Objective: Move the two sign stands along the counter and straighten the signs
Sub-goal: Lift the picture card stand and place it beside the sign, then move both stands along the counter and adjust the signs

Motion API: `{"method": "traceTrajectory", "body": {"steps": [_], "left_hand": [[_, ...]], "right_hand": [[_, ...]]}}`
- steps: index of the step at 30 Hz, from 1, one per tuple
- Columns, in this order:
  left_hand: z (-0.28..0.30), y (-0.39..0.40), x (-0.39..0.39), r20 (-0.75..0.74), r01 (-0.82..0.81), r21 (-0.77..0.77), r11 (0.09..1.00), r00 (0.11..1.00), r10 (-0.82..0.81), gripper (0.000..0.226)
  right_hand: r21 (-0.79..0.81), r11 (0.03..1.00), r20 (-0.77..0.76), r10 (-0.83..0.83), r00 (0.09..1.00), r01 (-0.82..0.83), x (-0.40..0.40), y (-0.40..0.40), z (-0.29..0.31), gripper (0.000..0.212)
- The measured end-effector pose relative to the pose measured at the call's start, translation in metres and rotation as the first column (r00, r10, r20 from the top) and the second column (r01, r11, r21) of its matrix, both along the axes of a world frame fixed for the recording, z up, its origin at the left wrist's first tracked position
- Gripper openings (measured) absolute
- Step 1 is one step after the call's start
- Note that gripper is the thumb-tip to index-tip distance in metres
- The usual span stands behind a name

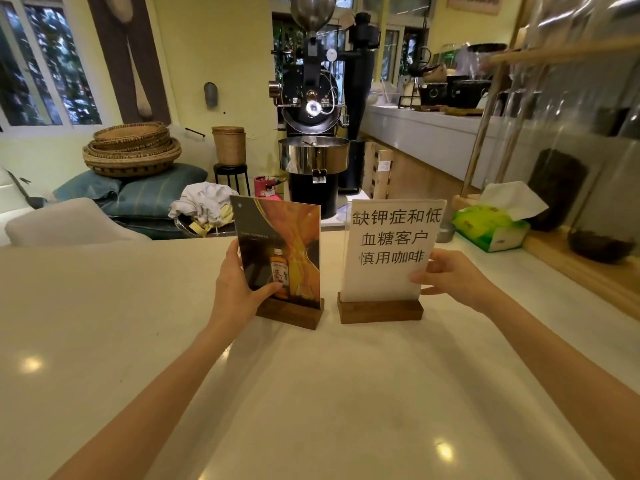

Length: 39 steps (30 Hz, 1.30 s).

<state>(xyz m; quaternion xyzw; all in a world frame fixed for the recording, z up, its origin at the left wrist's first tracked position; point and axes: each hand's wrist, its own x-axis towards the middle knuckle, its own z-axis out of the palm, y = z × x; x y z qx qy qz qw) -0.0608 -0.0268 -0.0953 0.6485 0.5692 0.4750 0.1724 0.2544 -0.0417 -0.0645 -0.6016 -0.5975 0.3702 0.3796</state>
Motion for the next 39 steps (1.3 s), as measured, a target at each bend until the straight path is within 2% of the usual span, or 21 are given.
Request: {"method": "traceTrajectory", "body": {"steps": [8, 13, 20, 27, 33, 39], "left_hand": [[0.004, 0.031, 0.070, -0.019, 0.178, -0.016, 0.984, 0.984, -0.178, 0.090], [0.005, 0.049, 0.125, -0.012, 0.284, -0.006, 0.959, 0.959, -0.284, 0.088], [0.005, 0.074, 0.212, -0.013, 0.400, 0.002, 0.917, 0.917, -0.400, 0.088], [0.004, 0.102, 0.294, -0.070, 0.529, 0.046, 0.847, 0.848, -0.526, 0.089], [0.005, 0.114, 0.349, -0.052, 0.603, 0.048, 0.796, 0.798, -0.601, 0.092], [0.008, 0.118, 0.389, -0.016, 0.654, 0.043, 0.755, 0.756, -0.654, 0.089]], "right_hand": [[0.067, 0.982, 0.027, -0.178, 0.984, 0.176, 0.053, -0.025, -0.003, 0.046], [0.156, 0.938, 0.051, -0.322, 0.945, 0.311, 0.096, -0.041, -0.005, 0.040], [0.183, 0.886, 0.090, -0.447, 0.890, 0.426, 0.153, -0.055, -0.002, 0.037], [0.164, 0.801, 0.092, -0.594, 0.799, 0.576, 0.203, -0.064, 0.000, 0.030], [0.168, 0.704, 0.145, -0.710, 0.689, 0.690, 0.233, -0.073, 0.003, 0.028], [0.209, 0.638, 0.118, -0.769, 0.628, 0.741, 0.245, -0.082, 0.002, 0.024]]}}
